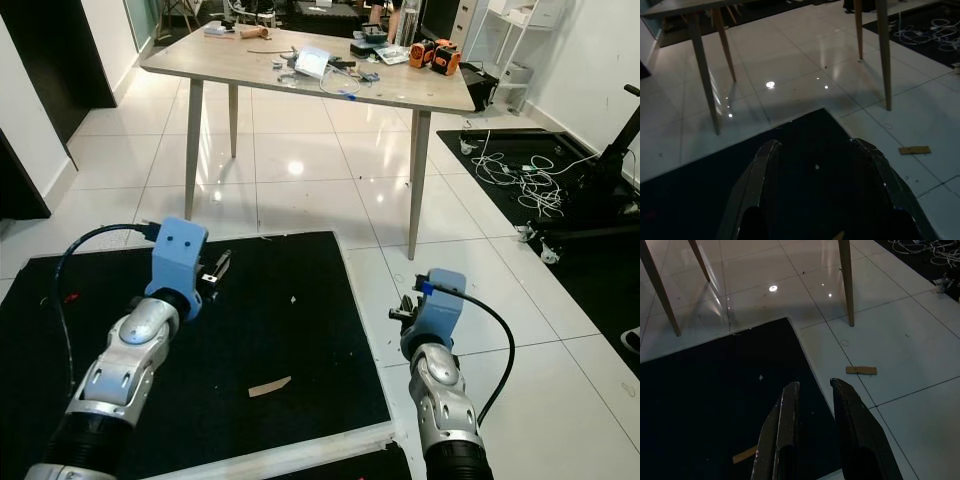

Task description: Picking trash to rubbish bin

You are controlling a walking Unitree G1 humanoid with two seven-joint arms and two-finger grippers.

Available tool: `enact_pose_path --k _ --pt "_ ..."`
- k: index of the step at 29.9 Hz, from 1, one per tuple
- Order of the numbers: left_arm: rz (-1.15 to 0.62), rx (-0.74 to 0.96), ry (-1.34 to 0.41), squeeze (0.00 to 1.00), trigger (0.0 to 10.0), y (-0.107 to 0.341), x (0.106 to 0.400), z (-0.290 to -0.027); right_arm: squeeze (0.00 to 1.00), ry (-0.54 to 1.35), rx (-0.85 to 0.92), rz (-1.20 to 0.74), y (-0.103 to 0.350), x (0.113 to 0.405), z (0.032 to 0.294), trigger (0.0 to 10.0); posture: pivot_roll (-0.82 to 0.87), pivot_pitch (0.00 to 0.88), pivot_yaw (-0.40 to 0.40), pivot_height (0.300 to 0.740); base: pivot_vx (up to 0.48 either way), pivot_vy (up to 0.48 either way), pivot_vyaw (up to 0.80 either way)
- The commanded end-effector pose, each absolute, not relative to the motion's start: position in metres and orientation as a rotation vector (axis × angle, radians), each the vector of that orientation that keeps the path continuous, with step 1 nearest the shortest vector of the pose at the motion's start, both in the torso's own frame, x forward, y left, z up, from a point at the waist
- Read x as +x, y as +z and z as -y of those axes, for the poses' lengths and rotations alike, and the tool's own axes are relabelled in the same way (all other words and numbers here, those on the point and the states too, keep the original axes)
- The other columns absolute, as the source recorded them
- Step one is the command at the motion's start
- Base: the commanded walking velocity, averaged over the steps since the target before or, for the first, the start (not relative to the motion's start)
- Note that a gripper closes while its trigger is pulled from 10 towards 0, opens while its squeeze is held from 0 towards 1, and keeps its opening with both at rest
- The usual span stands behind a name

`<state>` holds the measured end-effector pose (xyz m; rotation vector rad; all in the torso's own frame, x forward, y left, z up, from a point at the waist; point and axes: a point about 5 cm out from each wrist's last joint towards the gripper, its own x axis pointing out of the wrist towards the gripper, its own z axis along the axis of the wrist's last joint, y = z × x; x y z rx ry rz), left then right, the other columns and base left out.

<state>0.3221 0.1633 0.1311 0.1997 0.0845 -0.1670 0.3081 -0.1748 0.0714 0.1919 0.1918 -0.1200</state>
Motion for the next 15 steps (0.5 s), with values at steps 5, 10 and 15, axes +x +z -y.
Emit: enact_pose_path --k 5,10,15 --pt "-0.083 0.179 -0.185 0.0 10.0 0.1321 0.3203 -0.1597 0.0 -0.118 0.183 -0.189 0.0715 0.3075 0.1763 10.0 -0.03 0.078 -0.044 0.74 0.346 0.0 0.0" --pt "-0.082 0.174 -0.189 0.0 10.0 0.1328 0.3205 -0.1599 0.0 -0.116 0.179 -0.184 0.0725 0.3079 0.1764 10.0 -0.03 0.078 -0.043 0.74 0.368 0.0 0.0" --pt "-0.081 0.174 -0.197 0.0 10.0 0.1334 0.3202 -0.1589 0.0 -0.114 0.177 -0.181 0.073 0.3081 0.1758 10.0 -0.03 0.077 -0.043 0.74 0.371 0.0 0.0"
